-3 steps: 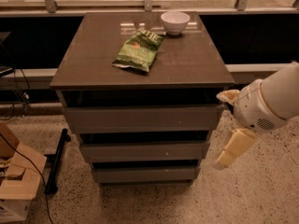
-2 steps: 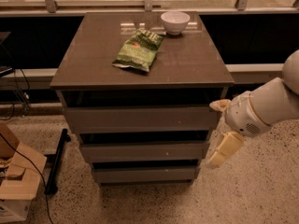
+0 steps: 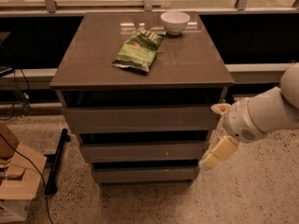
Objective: Open middle drawer
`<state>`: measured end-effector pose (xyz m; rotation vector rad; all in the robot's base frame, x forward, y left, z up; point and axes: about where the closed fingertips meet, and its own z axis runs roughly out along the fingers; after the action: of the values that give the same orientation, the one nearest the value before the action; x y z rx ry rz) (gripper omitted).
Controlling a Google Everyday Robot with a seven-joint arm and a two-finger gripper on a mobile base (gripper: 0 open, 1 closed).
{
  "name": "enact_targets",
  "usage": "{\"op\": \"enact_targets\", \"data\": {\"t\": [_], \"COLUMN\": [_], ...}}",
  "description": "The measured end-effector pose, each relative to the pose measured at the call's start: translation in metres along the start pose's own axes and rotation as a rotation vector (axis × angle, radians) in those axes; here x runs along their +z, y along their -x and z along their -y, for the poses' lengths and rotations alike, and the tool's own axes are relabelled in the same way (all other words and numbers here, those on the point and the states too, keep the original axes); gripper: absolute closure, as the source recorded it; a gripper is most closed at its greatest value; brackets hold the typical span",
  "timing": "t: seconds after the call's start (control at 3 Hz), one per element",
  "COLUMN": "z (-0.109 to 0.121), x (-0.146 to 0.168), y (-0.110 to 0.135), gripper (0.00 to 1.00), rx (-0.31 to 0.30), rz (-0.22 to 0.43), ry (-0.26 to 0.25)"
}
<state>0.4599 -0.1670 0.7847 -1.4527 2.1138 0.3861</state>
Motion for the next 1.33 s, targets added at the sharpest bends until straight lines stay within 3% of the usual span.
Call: {"op": "enact_targets", "data": {"t": [0.67,1.0,1.33], "z": [0.002,0.021,0.045], "x": [0.104,0.149,0.193], "y": [-0.046,-0.066,-0.085], "gripper": [0.00,0.00,0.00], "rx": [0.179,0.269,0.334], "rz": [0.005,0.050,0.084], "ry": [-0.065,-0.099,-0.087]}}
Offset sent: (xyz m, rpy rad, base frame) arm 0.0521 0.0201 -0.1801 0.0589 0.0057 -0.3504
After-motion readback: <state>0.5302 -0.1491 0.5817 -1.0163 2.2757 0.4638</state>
